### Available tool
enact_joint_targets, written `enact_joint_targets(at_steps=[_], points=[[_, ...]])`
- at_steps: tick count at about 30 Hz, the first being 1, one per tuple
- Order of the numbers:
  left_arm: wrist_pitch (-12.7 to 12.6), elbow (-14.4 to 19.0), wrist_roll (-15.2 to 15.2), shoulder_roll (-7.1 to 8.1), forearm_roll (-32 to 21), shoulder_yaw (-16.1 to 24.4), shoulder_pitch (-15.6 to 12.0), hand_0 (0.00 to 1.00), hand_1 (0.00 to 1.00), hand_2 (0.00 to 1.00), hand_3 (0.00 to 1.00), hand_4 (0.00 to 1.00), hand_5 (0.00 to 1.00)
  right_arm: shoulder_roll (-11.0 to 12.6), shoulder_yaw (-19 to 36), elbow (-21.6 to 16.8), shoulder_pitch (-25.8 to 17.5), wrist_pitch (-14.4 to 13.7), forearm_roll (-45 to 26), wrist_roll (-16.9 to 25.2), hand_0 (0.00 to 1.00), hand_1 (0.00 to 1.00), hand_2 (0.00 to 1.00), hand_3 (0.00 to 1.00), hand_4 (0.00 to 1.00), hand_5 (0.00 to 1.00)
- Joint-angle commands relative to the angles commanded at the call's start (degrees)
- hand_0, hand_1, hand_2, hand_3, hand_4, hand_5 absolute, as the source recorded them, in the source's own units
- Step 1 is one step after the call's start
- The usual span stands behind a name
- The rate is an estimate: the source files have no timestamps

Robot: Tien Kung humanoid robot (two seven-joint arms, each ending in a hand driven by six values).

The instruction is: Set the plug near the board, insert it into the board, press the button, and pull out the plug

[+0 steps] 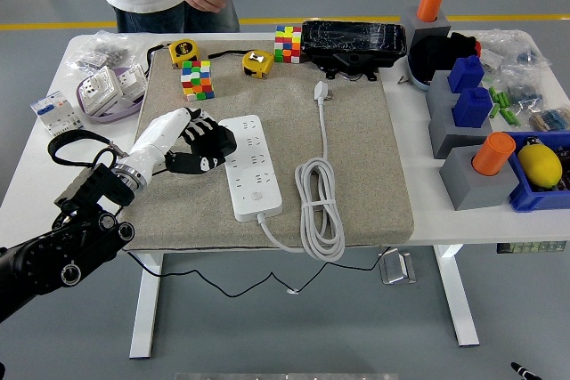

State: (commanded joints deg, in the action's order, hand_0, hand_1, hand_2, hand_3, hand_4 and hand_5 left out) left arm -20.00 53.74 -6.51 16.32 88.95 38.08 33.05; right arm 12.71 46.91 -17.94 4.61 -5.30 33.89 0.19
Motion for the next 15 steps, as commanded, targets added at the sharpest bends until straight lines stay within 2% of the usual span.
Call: enact_joint_targets(at_steps=[7,15], points=[[0.6,-1.2,-0.5,-0.37,-0.3,-2.0,1.1,0.43,0.462,0.518,0.55,0.764,0.002,0.0,0.0,0.0,0.0,0.0,0.0,0.0,0.6,0.641,0.638,0.552,0.944,0.492],[1.4,-2.0,-1.4,-0.08,-0.6,-3.2,1.1,0.439,0.468,0.523,0.551,0.765,0.002,0.0,0.0,0.0,0.0,0.1,0.0,0.0,0.6,0.64,0.637,0.552,0.945,0.492]])
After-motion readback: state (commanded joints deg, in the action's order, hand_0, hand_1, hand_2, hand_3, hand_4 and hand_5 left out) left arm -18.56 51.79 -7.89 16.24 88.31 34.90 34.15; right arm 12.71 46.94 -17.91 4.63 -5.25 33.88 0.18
